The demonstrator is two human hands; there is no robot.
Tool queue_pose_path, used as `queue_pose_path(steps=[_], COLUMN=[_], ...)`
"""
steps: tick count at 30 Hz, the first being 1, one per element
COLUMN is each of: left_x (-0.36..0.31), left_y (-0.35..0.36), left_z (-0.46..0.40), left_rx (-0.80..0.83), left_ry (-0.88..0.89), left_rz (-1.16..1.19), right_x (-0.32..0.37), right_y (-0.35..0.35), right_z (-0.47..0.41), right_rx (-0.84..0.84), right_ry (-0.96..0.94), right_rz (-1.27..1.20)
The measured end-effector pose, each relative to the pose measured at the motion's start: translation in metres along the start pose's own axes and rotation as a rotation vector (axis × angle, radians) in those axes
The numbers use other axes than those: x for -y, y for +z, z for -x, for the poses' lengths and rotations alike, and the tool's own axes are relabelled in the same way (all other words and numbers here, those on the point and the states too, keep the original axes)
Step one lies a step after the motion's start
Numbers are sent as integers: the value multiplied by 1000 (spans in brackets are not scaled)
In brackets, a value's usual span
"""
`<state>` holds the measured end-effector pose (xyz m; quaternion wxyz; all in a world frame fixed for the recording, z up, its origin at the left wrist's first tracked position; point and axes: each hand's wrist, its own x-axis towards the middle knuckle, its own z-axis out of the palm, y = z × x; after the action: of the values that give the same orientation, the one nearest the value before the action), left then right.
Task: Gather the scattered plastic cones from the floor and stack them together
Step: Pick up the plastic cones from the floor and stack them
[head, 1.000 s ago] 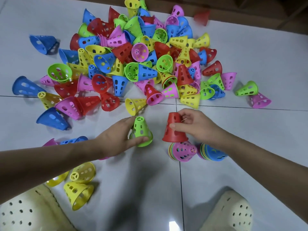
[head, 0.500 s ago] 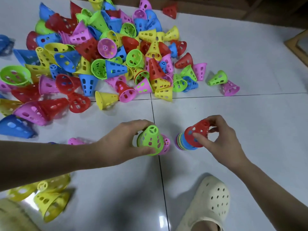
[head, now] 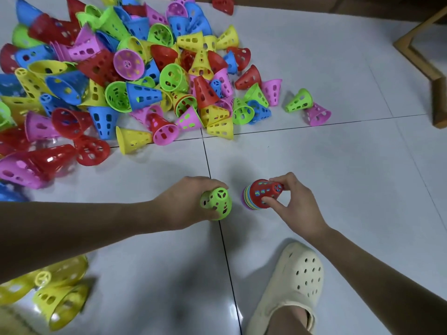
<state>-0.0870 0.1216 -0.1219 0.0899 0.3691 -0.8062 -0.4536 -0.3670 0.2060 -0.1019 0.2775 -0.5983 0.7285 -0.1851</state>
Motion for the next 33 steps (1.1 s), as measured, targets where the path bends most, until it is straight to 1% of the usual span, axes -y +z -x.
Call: queue_pose_path(steps=[3, 8, 11, 13, 16, 19, 22, 24, 26, 28, 29, 33], left_x=[6, 9, 16, 28, 51, 74, 95, 105, 112, 120, 125, 146], left_y=[6, 18, 3, -21, -72, -123, -158, -170, -169, -161, -156, -132], left_z=[-1, 5, 17, 31, 62, 102, 147, 177, 202, 220, 227, 235], left_rx=[73, 68, 143, 141, 77, -76, -262, -328, -355, -334, -294, -62], left_ry=[-32, -50, -60, -107, -221, -368, -487, -575, -643, -676, -683, -685], left_rz=[-74, -133, -164, -172, -270, -335, -303, -261, -214, -183, -180, -262], right_x=[0, 5, 22, 43, 84, 132, 177, 205, 227, 245, 254, 272], right_y=[0, -6, -10, -10, -6, 7, 27, 45, 67, 96, 113, 191], right_z=[-1, -4, -6, -9, -15, -22, -29, -32, -34, -35, -35, -31], right_rx=[9, 54, 48, 8, 4, 71, 198, 316, 420, 512, 556, 647], right_ry=[18, 56, 46, -15, -142, -284, -411, -470, -497, -466, -426, -245], right_rz=[17, 7, 12, 32, 10, -50, -71, -59, -38, -14, 9, 150])
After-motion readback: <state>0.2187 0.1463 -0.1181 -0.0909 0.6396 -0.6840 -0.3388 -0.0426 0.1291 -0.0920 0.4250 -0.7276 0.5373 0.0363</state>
